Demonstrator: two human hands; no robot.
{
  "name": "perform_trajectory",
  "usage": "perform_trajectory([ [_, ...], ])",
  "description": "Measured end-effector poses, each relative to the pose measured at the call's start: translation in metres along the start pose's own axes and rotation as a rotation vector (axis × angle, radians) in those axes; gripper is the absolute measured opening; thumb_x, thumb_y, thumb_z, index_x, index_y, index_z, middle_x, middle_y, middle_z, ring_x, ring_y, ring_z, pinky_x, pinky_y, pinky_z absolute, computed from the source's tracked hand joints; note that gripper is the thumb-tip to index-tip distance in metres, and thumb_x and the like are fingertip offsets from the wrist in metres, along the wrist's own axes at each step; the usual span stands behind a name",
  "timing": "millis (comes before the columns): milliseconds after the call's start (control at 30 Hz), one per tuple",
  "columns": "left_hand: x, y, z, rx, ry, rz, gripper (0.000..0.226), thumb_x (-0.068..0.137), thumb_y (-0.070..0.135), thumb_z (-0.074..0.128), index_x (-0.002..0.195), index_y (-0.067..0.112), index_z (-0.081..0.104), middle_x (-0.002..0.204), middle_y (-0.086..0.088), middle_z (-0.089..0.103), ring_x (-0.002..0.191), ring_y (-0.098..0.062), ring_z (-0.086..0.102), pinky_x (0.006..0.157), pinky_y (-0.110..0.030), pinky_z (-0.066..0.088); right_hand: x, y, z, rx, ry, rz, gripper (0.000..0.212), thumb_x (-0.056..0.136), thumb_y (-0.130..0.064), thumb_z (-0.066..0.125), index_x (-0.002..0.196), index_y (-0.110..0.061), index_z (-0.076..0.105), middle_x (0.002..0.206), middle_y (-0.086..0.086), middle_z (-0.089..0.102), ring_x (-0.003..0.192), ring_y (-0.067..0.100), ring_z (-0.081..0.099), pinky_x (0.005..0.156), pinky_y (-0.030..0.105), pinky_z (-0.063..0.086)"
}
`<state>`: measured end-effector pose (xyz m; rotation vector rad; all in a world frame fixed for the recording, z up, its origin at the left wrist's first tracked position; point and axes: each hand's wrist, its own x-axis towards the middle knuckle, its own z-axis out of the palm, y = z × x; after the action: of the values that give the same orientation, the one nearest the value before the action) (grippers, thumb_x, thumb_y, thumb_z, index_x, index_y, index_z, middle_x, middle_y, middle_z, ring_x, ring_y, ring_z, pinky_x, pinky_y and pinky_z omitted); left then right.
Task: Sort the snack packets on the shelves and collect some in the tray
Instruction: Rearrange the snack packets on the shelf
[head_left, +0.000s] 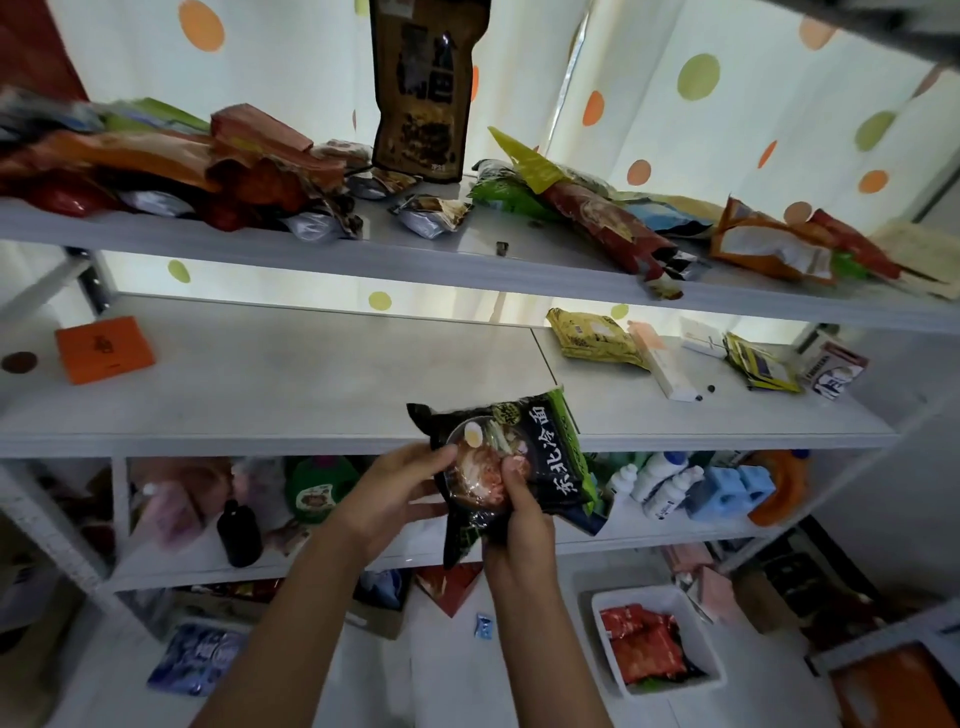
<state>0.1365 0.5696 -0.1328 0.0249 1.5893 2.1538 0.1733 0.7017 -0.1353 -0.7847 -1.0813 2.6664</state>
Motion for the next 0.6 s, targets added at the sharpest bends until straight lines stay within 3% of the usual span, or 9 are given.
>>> perform_trajectory([
  [67,-0.002,-0.005,0.017,0.014,0.095,0.092,0.037,0.08,0.023,0.076,0.115,0.016,0.067,0.106,-0.004,0.074,0.098,-0.02,0.071,0.083,-0.035,0.055,-0.007,0.002,0.003,-0.021,-0.032,0.023,0.033,0.084,-0.007,0.07,0.116,0.0,0.065,0.1,0.015,0.075,0.09,0.026,0.073,0.075,0.037,0.058],
  [200,-0.002,-0.012,0.018,-0.096,0.3,0.206,0.039,0.074,0.003,0.078,0.111,0.01,0.068,0.1,-0.007,0.075,0.09,-0.023,0.073,0.074,-0.032,0.058,-0.01,-0.005,-0.004,-0.167,-0.079,0.064,0.03,0.086,-0.004,0.068,0.116,-0.002,0.064,0.085,0.009,0.077,0.071,0.019,0.075,0.052,0.026,0.056],
  [233,-0.002,-0.012,0.014,-0.078,0.335,0.224,0.039,0.073,0.0,0.078,0.109,0.011,0.068,0.098,-0.006,0.076,0.087,-0.022,0.073,0.071,-0.03,0.058,-0.004,-0.005,-0.009,-0.22,-0.047,0.059,0.043,0.082,-0.012,0.075,0.121,-0.002,0.061,0.091,0.011,0.077,0.076,0.02,0.075,0.055,0.028,0.057],
  [300,-0.002,-0.012,0.004,0.009,0.388,0.258,0.036,0.071,-0.003,0.08,0.1,0.016,0.071,0.092,-0.001,0.076,0.083,-0.02,0.073,0.068,-0.031,0.059,0.006,-0.005,-0.018,-0.459,0.09,0.066,0.099,0.062,-0.035,0.09,0.141,-0.003,0.04,0.123,0.015,0.064,0.103,0.026,0.067,0.078,0.04,0.058],
  [333,-0.004,-0.01,-0.001,0.065,0.396,0.272,0.036,0.069,-0.004,0.081,0.096,0.019,0.071,0.089,0.002,0.076,0.081,-0.018,0.073,0.066,-0.03,0.058,0.008,-0.008,-0.019,-0.615,0.17,0.017,0.115,0.058,-0.037,0.092,0.149,-0.009,0.027,0.14,0.014,0.049,0.12,0.029,0.056,0.093,0.046,0.052],
  [367,-0.005,-0.007,-0.006,0.122,0.384,0.284,0.038,0.068,-0.004,0.081,0.094,0.021,0.071,0.087,0.004,0.076,0.08,-0.016,0.072,0.064,-0.028,0.057,0.009,-0.013,-0.021,-0.725,0.199,-0.074,0.117,0.062,-0.033,0.092,0.152,-0.016,0.02,0.151,0.01,0.035,0.132,0.029,0.044,0.105,0.046,0.044],
  [433,-0.006,-0.001,-0.017,0.202,0.31,0.299,0.042,0.066,-0.006,0.082,0.095,0.022,0.071,0.088,0.006,0.076,0.083,-0.014,0.071,0.064,-0.024,0.056,0.012,-0.027,-0.02,-0.832,0.009,-0.24,0.093,0.07,-0.023,0.088,0.147,-0.027,0.035,0.154,0.002,0.033,0.139,0.022,0.037,0.105,0.035,0.04],
  [500,-0.009,0.005,-0.026,0.229,0.229,0.295,0.045,0.065,-0.007,0.082,0.099,0.021,0.072,0.093,0.002,0.077,0.089,-0.017,0.072,0.07,-0.026,0.057,0.013,-0.042,-0.012,-0.947,-0.327,-0.22,0.073,0.073,-0.019,0.086,0.136,-0.032,0.051,0.146,-0.003,0.047,0.136,0.015,0.043,0.1,0.028,0.044],
  [600,-0.019,0.011,-0.029,0.289,0.089,0.285,0.049,0.064,-0.007,0.082,0.107,0.014,0.073,0.102,-0.004,0.075,0.097,-0.022,0.071,0.083,-0.033,0.057,0.019,-0.053,0.001,-1.421,-0.593,-0.219,0.072,0.071,-0.024,0.086,0.134,-0.036,0.054,0.147,-0.005,0.047,0.146,0.014,0.025,0.118,0.043,0.026],
])
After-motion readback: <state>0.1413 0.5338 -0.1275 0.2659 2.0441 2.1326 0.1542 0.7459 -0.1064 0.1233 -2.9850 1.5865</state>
